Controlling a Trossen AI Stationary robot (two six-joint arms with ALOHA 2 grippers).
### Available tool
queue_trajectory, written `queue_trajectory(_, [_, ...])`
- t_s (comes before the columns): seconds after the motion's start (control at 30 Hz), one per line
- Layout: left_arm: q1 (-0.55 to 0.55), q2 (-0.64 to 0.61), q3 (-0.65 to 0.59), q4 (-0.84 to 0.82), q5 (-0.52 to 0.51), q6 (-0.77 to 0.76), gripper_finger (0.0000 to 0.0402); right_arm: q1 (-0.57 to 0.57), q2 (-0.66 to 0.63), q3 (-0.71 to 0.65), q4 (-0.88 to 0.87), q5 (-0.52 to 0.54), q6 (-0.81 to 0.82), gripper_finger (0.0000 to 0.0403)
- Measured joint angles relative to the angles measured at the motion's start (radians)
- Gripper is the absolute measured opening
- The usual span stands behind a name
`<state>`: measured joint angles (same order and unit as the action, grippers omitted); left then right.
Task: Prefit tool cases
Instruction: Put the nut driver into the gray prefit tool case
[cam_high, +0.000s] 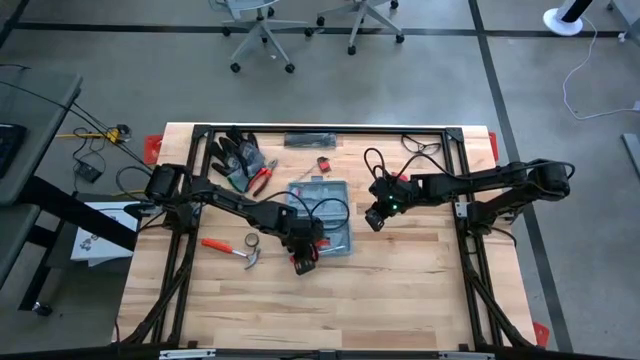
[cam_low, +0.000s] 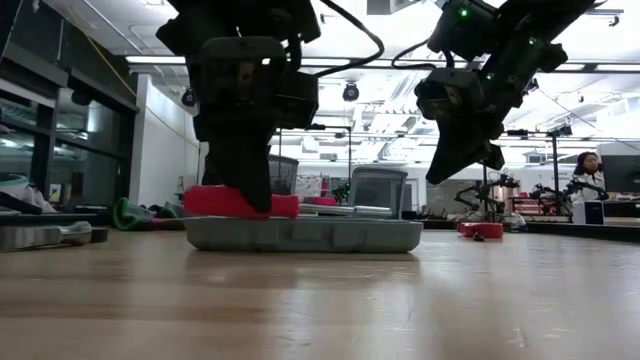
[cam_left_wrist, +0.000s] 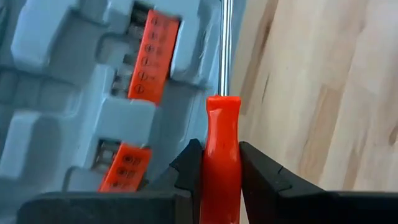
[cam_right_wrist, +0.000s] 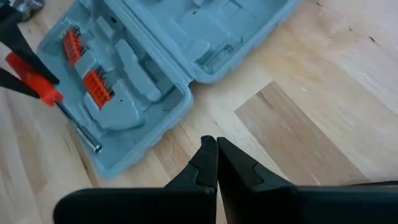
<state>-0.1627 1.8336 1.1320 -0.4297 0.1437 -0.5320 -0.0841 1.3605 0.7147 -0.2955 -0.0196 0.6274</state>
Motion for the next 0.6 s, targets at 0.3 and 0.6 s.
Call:
queue_trajectory(0.3, [0.011,-0.001,0.0,-0.022,-0.017,0.063,0.0064,0.0,0.0,0.0,0.0,0.0,0.0,0.0])
queue_trajectory(0.6, [0.053,-0.05,0.0,-0.048,-0.037,0.137,0.0064,0.0,0.0,0.0,0.001,0.0,0.0,0.0])
